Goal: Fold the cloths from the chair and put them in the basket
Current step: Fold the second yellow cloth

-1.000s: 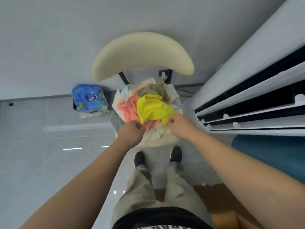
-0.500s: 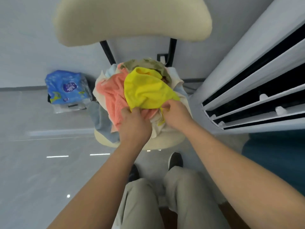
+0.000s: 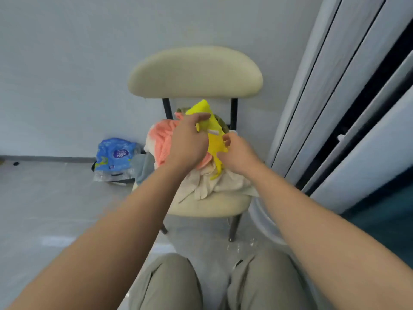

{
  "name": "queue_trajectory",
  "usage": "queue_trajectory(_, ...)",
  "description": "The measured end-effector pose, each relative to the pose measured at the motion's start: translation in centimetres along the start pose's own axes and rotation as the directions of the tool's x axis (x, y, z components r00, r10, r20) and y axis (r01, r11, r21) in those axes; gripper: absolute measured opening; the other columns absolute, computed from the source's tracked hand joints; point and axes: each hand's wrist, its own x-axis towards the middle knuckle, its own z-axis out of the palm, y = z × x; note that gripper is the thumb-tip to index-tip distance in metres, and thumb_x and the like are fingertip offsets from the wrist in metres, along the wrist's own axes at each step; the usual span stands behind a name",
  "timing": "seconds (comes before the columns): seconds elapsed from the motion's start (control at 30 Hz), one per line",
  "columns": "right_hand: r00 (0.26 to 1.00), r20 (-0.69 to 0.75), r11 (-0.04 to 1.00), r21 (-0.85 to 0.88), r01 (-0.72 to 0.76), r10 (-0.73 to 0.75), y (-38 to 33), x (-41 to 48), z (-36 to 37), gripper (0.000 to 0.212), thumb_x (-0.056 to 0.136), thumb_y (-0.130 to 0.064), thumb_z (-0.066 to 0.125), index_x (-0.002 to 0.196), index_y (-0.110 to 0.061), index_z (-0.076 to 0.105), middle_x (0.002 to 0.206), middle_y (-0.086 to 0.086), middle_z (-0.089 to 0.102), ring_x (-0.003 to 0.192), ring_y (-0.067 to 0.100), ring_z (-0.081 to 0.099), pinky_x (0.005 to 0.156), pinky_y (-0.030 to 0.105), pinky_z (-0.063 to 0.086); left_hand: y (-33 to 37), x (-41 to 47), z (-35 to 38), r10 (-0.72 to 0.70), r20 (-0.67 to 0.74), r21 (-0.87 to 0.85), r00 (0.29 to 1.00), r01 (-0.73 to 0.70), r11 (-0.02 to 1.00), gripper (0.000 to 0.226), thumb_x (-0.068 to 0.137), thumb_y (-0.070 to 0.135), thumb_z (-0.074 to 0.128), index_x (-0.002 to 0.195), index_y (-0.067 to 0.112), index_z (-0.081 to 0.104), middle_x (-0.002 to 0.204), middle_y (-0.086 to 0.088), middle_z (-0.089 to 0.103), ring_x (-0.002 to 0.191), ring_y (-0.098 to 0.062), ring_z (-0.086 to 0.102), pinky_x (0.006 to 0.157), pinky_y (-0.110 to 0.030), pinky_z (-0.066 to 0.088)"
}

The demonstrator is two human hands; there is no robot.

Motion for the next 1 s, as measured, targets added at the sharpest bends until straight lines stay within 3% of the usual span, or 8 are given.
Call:
queue_trajectory(0.13, 0.992, -0.111, 0.993, 0.096, 0.064, -0.053, -3.4, -4.0, -5.1, 0.048, 0.087, -0.024, 0.071, 0.131, -0.017, 0.054, 0.125, 0.003, 0.064, 0.112, 0.025, 0.063, 0.088, 0.033, 0.050, 7.1, -1.5, -3.5, 0.034, 0.048, -0.155, 0.998, -0.026, 0.988, 0.053, 0.084, 0.000, 0.062, 0.128, 0.028, 0.069, 0.097, 0.001, 0.068, 0.093, -0.026, 0.065, 0.071, -0.023, 0.050)
queue_trajectory(0.2, 0.979, -0.180, 0.983, 0.132, 0.125, -0.100, -5.2, -5.6, -7.5, 0.045, 0.088, -0.025, 0.071, 0.129, -0.018, 0.055, 0.121, 0.002, 0.066, 0.110, 0.025, 0.065, 0.088, 0.035, 0.052, 10.0, -2.4, -5.1, 0.092, 0.031, -0.195, 0.995, -0.084, 0.977, 0.057, 0.085, -0.006, 0.055, 0.131, 0.025, 0.067, 0.108, -0.014, 0.071, 0.097, -0.035, 0.064, 0.062, -0.017, 0.048)
queue_trajectory(0.33, 0.940, -0.287, 0.953, 0.182, 0.242, -0.184, -8.7, -8.2, -11.3, 0.038, 0.088, -0.032, 0.072, 0.122, -0.024, 0.057, 0.112, -0.003, 0.070, 0.101, 0.023, 0.068, 0.084, 0.041, 0.056, 13.8, -4.3, -7.7, 0.176, -0.025, -0.198, 0.984, -0.177, 0.964, 0.058, 0.086, -0.007, 0.052, 0.133, 0.024, 0.066, 0.089, -0.005, 0.067, 0.054, 0.001, 0.059, 0.051, -0.015, 0.045)
queue_trajectory(0.43, 0.918, -0.322, 0.936, 0.185, 0.299, -0.229, -10.8, -10.0, -13.1, 0.038, 0.089, -0.037, 0.071, 0.122, -0.026, 0.059, 0.111, -0.004, 0.070, 0.098, 0.021, 0.067, 0.083, 0.039, 0.056, 15.3, -4.6, -9.2, 0.244, -0.059, -0.150, 0.968, -0.250, 0.957, 0.061, 0.083, -0.003, 0.051, 0.131, 0.030, 0.068, 0.099, -0.011, 0.071, 0.067, -0.006, 0.059, 0.063, -0.023, 0.046)
queue_trajectory(0.57, 0.875, -0.391, 0.920, 0.144, 0.365, -0.286, -12.3, -11.3, -14.7, 0.007, 0.096, -0.028, 0.062, 0.101, -0.028, 0.066, 0.088, -0.009, 0.067, 0.087, 0.020, 0.064, 0.068, 0.030, 0.046, 16.7, -4.9, -11.1, 0.341, -0.120, -0.049, 0.932, -0.349, 0.936, 0.052, 0.085, 0.002, 0.056, 0.127, 0.030, 0.071, 0.108, 0.013, 0.070, 0.073, -0.013, 0.067, 0.070, -0.026, 0.059)
queue_trajectory(0.67, 0.862, -0.413, 0.920, 0.122, 0.372, -0.293, -12.8, -11.9, -15.4, 0.010, 0.096, -0.028, 0.060, 0.091, -0.024, 0.068, 0.079, -0.010, 0.064, 0.079, 0.019, 0.062, 0.065, 0.028, 0.041, 16.6, -5.0, -11.9, 0.405, -0.183, 0.093, 0.896, -0.395, 0.914, 0.039, 0.089, 0.014, 0.065, 0.124, 0.031, 0.072, 0.112, 0.013, 0.069, 0.078, -0.002, 0.065, 0.072, -0.016, 0.052)
queue_trajectory(0.8, 0.855, -0.413, 0.918, 0.097, 0.385, -0.315, -12.7, -11.9, -15.4, 0.014, 0.098, -0.029, 0.060, 0.086, -0.023, 0.064, 0.073, -0.010, 0.060, 0.072, 0.015, 0.057, 0.058, 0.023, 0.038, 15.1, -5.0, -12.4, 0.459, -0.136, 0.303, 0.878, -0.405, 0.863, 0.044, 0.081, 0.017, 0.074, 0.125, 0.024, 0.072, 0.121, 0.004, 0.069, 0.102, -0.018, 0.066, 0.094, -0.029, 0.050)
queue_trajectory(1.0, 0.857, -0.331, 0.909, -0.010, 0.416, -0.395, -12.0, -11.0, -14.2, 0.029, 0.097, -0.045, 0.063, 0.087, -0.018, 0.063, 0.075, -0.006, 0.061, 0.072, 0.016, 0.056, 0.059, 0.029, 0.036, 12.7, -3.8, -13.3, 0.363, -0.219, 0.248, 0.906, -0.308, 0.919, 0.020, 0.097, 0.030, 0.063, 0.095, 0.014, 0.076, 0.083, 0.000, 0.067, 0.080, -0.018, 0.060, 0.062, -0.025, 0.035)
